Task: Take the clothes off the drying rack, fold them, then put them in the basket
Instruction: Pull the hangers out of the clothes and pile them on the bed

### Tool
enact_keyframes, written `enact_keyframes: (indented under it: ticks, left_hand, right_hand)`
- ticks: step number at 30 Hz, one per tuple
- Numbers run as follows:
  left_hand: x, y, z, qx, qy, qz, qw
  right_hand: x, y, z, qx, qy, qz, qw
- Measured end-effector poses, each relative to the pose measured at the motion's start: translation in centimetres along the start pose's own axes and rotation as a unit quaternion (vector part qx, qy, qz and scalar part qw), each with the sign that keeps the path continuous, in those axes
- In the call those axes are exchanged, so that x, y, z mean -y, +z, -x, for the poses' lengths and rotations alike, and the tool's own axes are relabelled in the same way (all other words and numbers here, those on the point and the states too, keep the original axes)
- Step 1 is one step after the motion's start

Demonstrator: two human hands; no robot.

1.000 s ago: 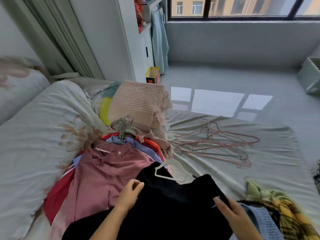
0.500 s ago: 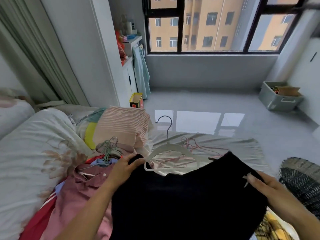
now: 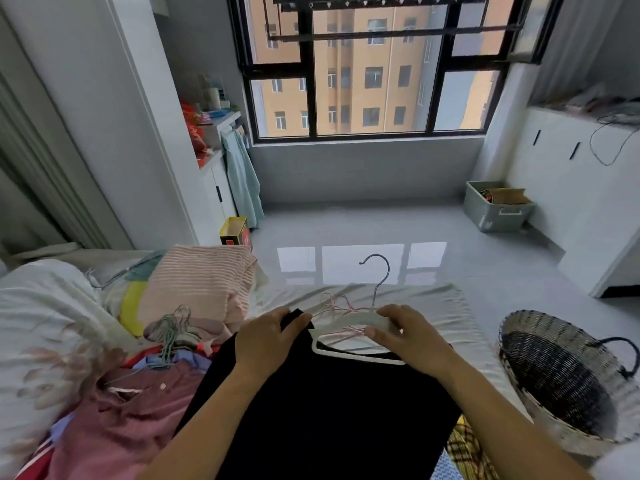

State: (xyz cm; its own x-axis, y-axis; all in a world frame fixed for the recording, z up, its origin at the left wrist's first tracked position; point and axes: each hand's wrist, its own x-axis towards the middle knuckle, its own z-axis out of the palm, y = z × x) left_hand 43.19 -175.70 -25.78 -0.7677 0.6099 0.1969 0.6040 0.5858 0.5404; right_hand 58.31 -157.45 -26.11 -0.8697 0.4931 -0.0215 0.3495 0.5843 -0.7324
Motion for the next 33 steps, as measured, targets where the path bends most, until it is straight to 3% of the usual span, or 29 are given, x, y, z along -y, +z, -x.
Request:
enact_keyframes:
  ticks: [3, 7, 13, 18, 22, 27, 33]
  left_hand:
    - [-2.3, 0.3, 0.9, -0.029, 0.038, 0.018, 0.999]
    - [-3.5, 0.2, 1.2, -0.047, 0.062, 0.047, 0.996]
    - [-2.7, 2.6, 2.5, -0.026, -0.055, 0.077, 0.995]
    - [-0.2, 5.2, 5.7, -0.001, -0.211, 0.058, 0.976]
    - [-0.6, 5.6, 9.9, -0.036, -0.255, 0.050, 0.965]
    - [-1.3, 4.9, 12.8, -0.064, -0.234, 0.078, 0.967]
    - [-2.2, 4.0, 18.1, -0.056, -0.265, 0.141, 0.952]
  right_hand:
    - [-0.2, -0.2, 0.6, 0.028, 0.012, -0.095, 0.995]
    - [-2.0, -1.8, 1.6, -0.010, 0.012, -0.145, 0.989]
    - [-5.8, -3.9, 3.0, -0.007, 0.016, -0.128, 0.992]
    - [-8.7, -3.8, 4.1, 0.036, 0.018, -0.115, 0.993]
    - [-9.6, -2.7, 5.2, 0.057, 0.013, -0.110, 0.992]
    - [-9.4, -3.0, 8.2, 0.056, 0.012, -0.137, 0.989]
    - [-7.9, -4.5, 14.6, 0.014, 0.012, -0.175, 0.984]
